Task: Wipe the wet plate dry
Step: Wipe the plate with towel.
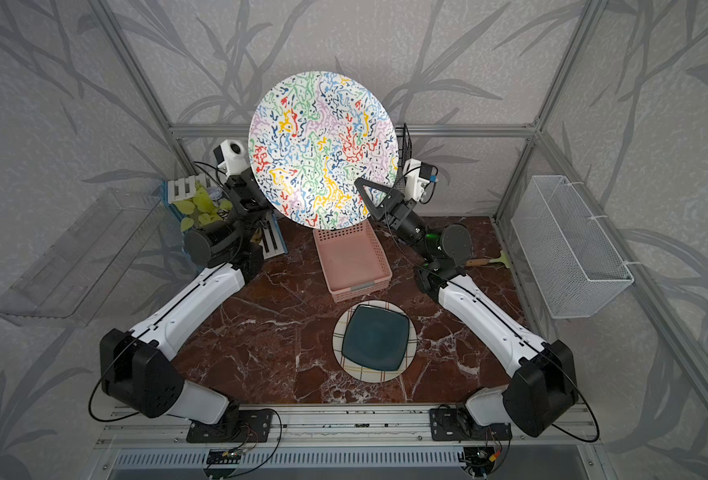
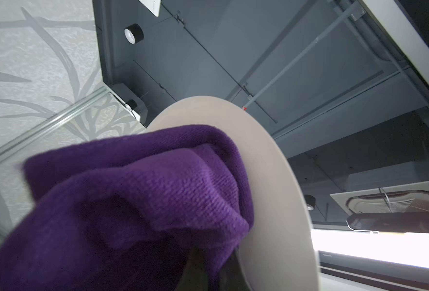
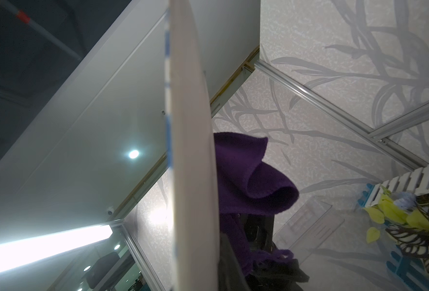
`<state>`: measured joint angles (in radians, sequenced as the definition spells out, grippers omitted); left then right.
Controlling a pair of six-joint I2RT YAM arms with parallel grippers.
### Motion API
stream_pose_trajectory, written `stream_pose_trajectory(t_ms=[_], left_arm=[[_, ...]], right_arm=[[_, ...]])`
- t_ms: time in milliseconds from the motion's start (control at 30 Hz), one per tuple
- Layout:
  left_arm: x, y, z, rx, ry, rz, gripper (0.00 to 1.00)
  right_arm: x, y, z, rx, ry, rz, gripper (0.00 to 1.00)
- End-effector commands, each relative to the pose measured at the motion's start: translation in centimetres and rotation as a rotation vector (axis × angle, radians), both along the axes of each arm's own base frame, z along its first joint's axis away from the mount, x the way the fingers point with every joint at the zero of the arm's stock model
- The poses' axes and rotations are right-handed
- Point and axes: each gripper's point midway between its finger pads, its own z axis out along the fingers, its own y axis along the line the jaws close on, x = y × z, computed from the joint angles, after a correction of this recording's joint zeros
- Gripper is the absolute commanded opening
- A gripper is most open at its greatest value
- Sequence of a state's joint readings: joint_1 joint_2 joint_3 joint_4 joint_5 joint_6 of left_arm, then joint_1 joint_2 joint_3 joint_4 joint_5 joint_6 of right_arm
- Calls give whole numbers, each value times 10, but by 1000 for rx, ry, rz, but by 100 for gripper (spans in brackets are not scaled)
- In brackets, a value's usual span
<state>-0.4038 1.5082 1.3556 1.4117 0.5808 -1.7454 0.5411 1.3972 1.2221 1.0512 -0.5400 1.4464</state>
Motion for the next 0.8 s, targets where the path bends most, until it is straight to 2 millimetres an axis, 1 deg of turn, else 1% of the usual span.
stream_pose_trajectory(t_ms=[0, 67, 100, 167, 233, 300, 333, 367, 433, 467, 500, 533, 600, 700, 733, 767], left_arm=[[-42, -20, 5, 0, -116, -109, 0], [-48, -35, -5, 23, -106, -135, 0], [-50, -42, -11, 43, -100, -144, 0], [-55, -54, -27, 100, -89, -147, 0], [-56, -58, -45, 153, -59, -118, 0], [-50, -56, -68, 208, -10, -35, 0], [-44, -55, -81, 254, 20, 16, 0], [-34, -54, -95, 341, 53, 97, 0], [-13, -49, -120, 555, 75, 335, 0], [-4, -44, -128, 664, 65, 477, 0], [7, -38, -140, 775, 78, 594, 0], [16, -32, -148, 846, 87, 674, 0], [35, -25, -161, 934, 106, 773, 0], [59, -27, -177, 1033, 120, 839, 0], [71, -24, -186, 1071, 141, 883, 0], [85, -16, -194, 1111, 187, 953, 0]], right_arm=[[4, 13, -5, -39, -22, -3, 0], [16, 14, -5, -34, -5, -16, 0], [23, 12, -1, -25, 4, -27, 0], [42, 1, 6, 10, 31, -62, 0], [61, -18, 12, 43, 51, -115, 0], [78, -39, 13, 59, 78, -181, 0], [84, -50, 11, 57, 92, -213, 0], [89, -59, 6, 46, 111, -247, 0], [96, -66, -13, -17, 146, -313, 0], [96, -67, -21, -58, 157, -343, 0], [94, -65, -30, -106, 161, -367, 0], [92, -60, -42, -162, 184, -378, 0], [83, -47, -54, -233, 179, -373, 0], [65, -27, -52, -273, 119, -329, 0], [59, -22, -49, -274, 99, -314, 0], [55, -18, -48, -277, 87, -305, 0]])
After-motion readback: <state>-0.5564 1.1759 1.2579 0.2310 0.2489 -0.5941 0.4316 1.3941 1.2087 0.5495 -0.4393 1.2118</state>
